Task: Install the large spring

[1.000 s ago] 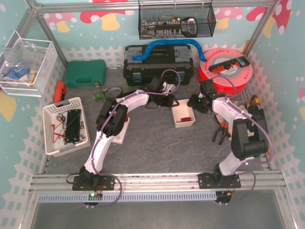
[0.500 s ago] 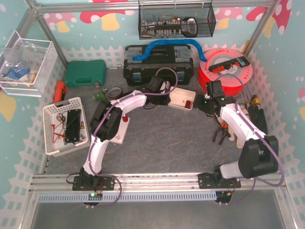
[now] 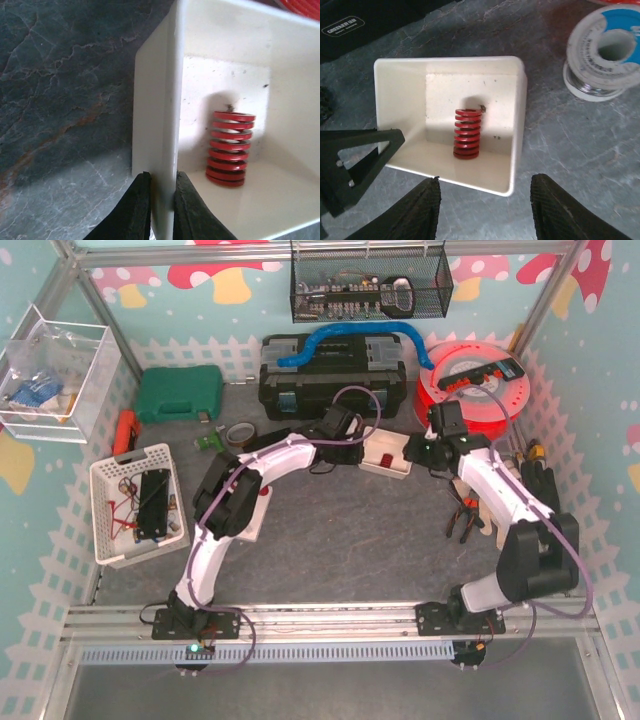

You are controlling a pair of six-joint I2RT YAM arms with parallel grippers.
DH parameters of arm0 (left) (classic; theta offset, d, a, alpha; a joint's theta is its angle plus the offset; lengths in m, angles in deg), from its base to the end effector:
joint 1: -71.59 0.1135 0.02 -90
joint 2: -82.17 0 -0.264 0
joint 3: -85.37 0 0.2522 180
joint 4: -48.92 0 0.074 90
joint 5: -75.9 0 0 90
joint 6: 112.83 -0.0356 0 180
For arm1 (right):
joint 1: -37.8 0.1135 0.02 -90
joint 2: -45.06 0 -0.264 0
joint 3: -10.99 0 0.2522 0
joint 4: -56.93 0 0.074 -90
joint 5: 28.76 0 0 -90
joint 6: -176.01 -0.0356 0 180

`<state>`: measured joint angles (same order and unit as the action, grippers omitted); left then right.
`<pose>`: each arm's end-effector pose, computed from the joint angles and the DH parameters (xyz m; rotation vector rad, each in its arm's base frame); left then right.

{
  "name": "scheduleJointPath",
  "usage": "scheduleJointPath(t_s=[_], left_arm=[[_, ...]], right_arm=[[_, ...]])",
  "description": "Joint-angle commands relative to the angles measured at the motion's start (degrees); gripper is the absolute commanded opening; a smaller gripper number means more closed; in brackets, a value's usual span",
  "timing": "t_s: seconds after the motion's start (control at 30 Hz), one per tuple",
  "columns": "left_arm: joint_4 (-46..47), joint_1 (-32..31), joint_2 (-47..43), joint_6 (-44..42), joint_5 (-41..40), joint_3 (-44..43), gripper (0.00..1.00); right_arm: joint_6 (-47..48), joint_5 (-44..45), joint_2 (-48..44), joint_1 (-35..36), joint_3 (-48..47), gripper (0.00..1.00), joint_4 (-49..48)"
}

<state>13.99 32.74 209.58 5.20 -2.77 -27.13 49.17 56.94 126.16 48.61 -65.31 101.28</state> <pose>0.3806 -0.3155 0.1751 0.3346 2.5457 -0.7293 0.2962 0.0593 0.2704 0.5247 2.4240 0.4582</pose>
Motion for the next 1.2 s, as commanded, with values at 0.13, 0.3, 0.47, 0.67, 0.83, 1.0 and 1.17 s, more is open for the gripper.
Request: scheduleJointPath(t_s=[0.13, 0.3, 0.47, 0.67, 0.83, 1.0, 1.17], left_arm=[[0.3, 0.3, 1.6, 2.8, 3.1, -3.2, 0.27], [0.3, 0.8, 1.9, 5.1, 5.4, -2.9, 0.32], [0.3, 1.9, -0.1, 6.5, 5.2, -2.8, 0.42], [1.0, 5.1, -5.3, 10.0, 2.3, 0.3, 0.61], [1.8, 7.3, -8.6, 10.2, 0.2, 2.9, 0.68], [1.8, 8.7, -10.6, 9.3, -2.1, 4.5, 0.76], [1.5, 9.5, -12.7, 5.8, -6.1, 4.6, 0.99]], right_arm=[[-0.1, 1.4, 11.1, 2.5, -5.5, 0.51, -3.6], [-0.3, 1.9, 17.9, 4.5, -8.9, 0.52, -5.8], [-0.3, 3.8, 25.5, 6.0, -14.1, 0.53, -5.1], [-1.1, 5.8, 29.7, 7.7, -16.6, 0.56, -1.9], [-1.1, 7.2, 32.9, 8.4, -17.8, 0.58, -0.2], [-1.2, 6.0, 37.2, 8.6, -19.6, 0.55, -0.1], [-0.1, 8.6, 38.2, 8.6, -19.6, 0.41, 0.1]])
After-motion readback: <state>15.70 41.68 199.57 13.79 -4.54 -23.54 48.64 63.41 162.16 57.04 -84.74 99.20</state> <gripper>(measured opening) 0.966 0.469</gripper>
